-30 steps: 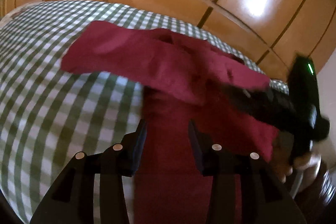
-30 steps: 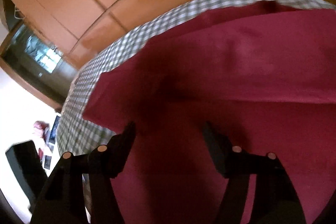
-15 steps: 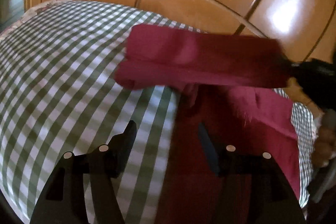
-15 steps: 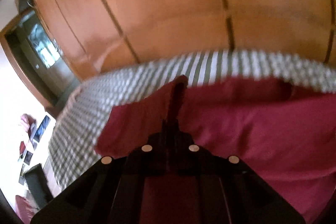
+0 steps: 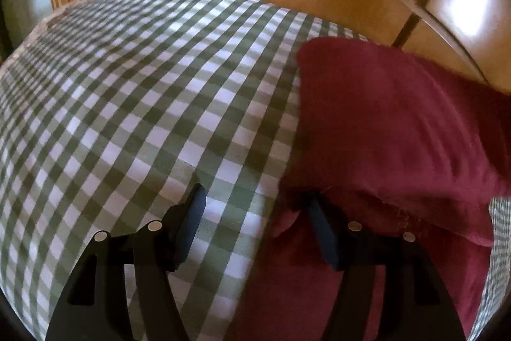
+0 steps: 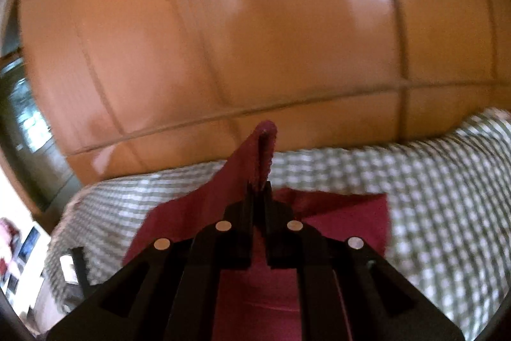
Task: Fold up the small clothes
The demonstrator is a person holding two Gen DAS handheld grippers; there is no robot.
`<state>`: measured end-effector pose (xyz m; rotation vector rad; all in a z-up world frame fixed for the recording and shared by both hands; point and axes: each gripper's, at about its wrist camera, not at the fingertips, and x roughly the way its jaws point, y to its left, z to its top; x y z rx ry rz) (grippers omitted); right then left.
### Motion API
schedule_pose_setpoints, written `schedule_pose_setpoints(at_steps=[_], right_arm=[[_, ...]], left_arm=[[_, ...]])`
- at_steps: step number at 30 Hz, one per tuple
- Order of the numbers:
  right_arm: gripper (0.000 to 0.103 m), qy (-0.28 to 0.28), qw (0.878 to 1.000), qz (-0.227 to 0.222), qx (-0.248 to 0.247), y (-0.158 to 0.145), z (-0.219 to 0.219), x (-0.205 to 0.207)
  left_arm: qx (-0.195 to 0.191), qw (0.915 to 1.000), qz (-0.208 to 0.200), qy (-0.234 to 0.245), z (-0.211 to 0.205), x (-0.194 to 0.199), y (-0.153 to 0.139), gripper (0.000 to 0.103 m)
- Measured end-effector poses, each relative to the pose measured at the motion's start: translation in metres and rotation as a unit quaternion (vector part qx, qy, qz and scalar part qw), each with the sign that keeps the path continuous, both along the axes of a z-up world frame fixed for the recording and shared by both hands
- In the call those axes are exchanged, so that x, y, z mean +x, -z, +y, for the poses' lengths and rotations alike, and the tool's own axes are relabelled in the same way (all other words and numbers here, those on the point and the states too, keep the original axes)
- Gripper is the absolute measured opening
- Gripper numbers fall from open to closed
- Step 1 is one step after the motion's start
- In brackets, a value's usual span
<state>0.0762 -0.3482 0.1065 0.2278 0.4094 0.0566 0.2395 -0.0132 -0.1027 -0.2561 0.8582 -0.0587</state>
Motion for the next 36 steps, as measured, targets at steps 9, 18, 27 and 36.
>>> schedule_pose_setpoints(at_steps=[9, 18, 27, 36], right_arm=[[0.004, 0.101, 0.984, 0.145, 0.02, 0.132, -0.067, 0.039], [0.042, 0.104, 0.987, 0.121, 0.022, 0.109, -0.064, 0.018], [0.052, 0.022, 0.994, 0.098, -0.039, 0.096, -0.011, 0.018], [0.072, 0.018, 0.991, 0.116, -0.068, 0.142, 0.001, 0.03]], left_arm=[[0.042, 0.9989, -0.016, 0.015, -0.013, -0.008, 0.009, 0.063], [0.029, 0.9947, -0.093, 0.034, -0.003, -0.055, -0.017, 0.063], [0.036, 0.9783, -0.125, 0.161, -0.067, -0.044, -0.035, 0.063], [-0.007, 0.9828, -0.074, 0.169, -0.055, -0.035, -0.013, 0.063]])
